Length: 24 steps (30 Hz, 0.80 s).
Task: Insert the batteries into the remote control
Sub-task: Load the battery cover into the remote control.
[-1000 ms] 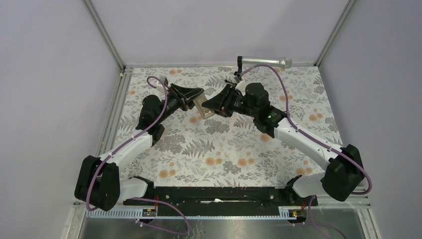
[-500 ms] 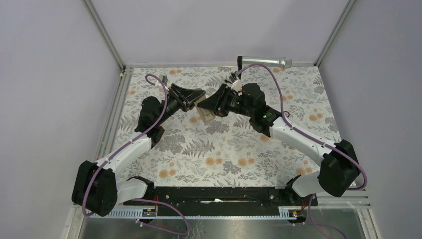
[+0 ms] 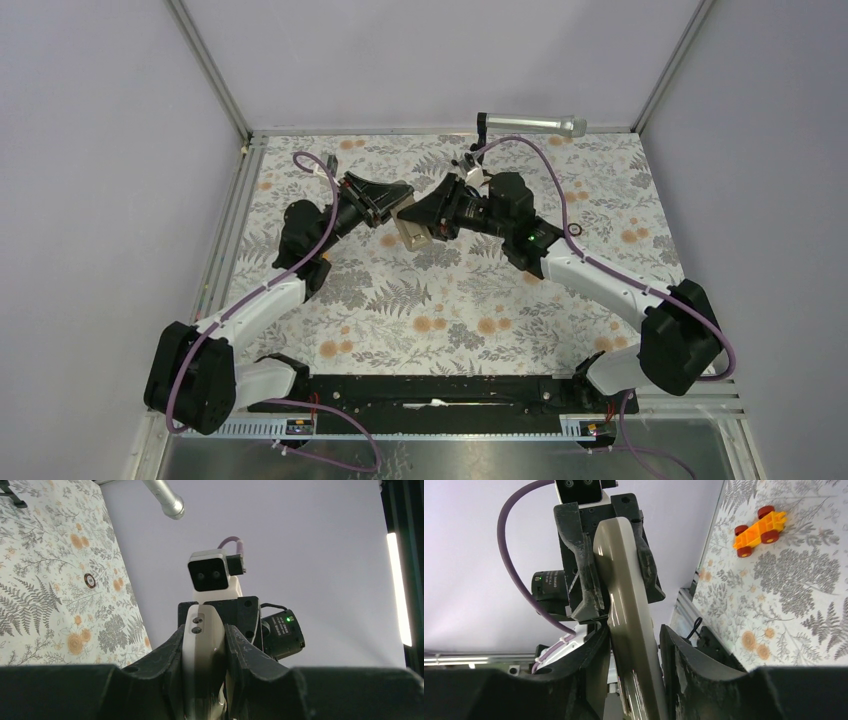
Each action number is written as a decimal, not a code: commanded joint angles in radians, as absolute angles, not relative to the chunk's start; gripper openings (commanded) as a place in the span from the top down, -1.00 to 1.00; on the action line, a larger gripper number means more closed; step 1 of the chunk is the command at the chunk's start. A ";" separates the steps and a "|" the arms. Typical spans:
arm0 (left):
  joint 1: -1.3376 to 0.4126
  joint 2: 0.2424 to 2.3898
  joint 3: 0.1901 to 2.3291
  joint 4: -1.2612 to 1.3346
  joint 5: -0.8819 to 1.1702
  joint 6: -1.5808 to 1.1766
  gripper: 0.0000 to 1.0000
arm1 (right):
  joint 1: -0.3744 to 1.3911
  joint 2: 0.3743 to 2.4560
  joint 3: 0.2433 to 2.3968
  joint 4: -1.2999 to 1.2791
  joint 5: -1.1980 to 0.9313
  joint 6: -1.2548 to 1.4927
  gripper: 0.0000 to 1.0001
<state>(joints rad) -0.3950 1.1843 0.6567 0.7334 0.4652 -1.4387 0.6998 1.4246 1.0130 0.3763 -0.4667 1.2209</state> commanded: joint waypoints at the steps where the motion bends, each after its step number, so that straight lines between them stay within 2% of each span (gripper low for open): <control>1: -0.420 1.115 0.687 1.117 0.495 -1.465 1.00 | 0.674 1.468 0.938 0.215 -0.425 1.338 0.50; 4: -0.420 1.116 0.690 1.122 0.480 -1.469 1.00 | 0.675 1.464 0.907 0.261 -0.439 1.369 0.48; 5: -0.420 1.117 0.695 1.114 0.480 -1.471 1.00 | 0.675 1.467 0.907 0.276 -0.452 1.347 0.40; 8: -0.420 1.117 0.713 1.046 0.476 -1.465 1.00 | 0.674 1.461 0.940 0.300 -0.478 1.224 -0.12; 10: -0.419 1.117 0.717 1.005 0.476 -1.451 1.00 | 0.672 1.436 0.961 0.292 -0.471 1.149 -0.40; 15: -0.412 1.141 0.692 1.002 0.461 -1.444 1.00 | 0.671 1.367 0.959 0.340 -0.447 1.090 -0.83; 19: -0.410 1.184 0.689 1.082 0.450 -1.473 1.00 | 0.671 1.315 0.854 0.532 -0.440 1.151 -0.97; 24: -0.408 1.209 0.697 1.080 0.437 -1.467 1.00 | 0.671 1.250 0.764 0.631 -0.395 1.147 -0.99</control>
<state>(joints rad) -0.4175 1.2087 0.6441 0.9222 0.4747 -1.4406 0.6815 1.3014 0.8162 0.5591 -0.4492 1.1770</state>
